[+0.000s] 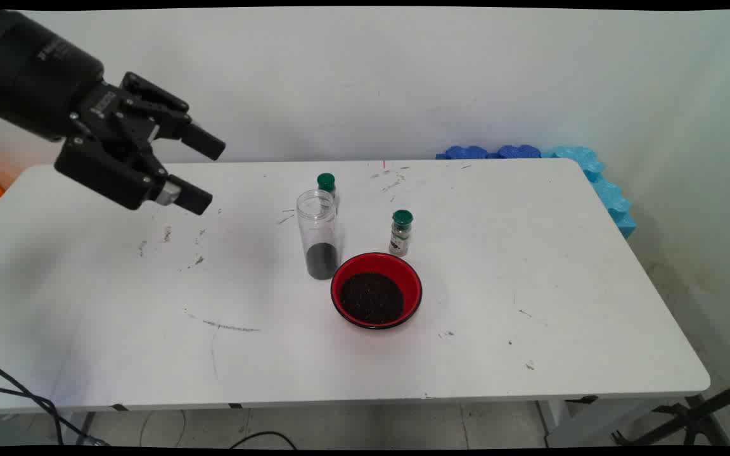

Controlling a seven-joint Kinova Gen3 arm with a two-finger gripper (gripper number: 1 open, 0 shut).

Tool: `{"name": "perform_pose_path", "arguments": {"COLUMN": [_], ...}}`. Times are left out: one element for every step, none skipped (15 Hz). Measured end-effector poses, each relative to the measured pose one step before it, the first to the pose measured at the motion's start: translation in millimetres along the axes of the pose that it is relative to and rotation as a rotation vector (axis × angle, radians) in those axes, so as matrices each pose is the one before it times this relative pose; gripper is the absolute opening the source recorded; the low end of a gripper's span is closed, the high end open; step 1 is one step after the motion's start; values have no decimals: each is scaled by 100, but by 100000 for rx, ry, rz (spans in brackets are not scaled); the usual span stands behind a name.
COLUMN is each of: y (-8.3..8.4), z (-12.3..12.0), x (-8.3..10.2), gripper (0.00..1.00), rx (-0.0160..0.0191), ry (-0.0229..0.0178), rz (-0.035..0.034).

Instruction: Pick up the black seasoning powder from the table

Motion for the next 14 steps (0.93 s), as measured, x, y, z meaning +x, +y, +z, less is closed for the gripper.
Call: {"name": "perform_pose_path", "arguments": {"y": [-6, -57, -106, -107, -104, -91, -95, -62, -104, -89, -134, -134, -125, -158], "z": [-67, -121, -167, -160, -164, -109, -35, 36, 160, 189, 353, 456, 485, 667], "x": [-291, -532, -676, -635, -810, -753, -859, -875, -827, -659, -691, -618, -452, -443], "gripper": [100, 100, 100, 100, 100, 100, 100, 100, 100, 100, 100, 100, 100, 100], "rx": [603, 1310, 1961, 1750, 2101, 1679, 1843, 1805, 1720, 1420, 1609, 1503, 1176, 1246], "ry": [-853, -1746, -2061, -1711, -1963, -1699, -1895, -1740, -1475, -1031, -969, -345, -97, 251], "rz": [-292, -470, -941, -1014, -1299, -1246, -1379, -1351, -1207, -877, -840, -668, -466, -411]}}
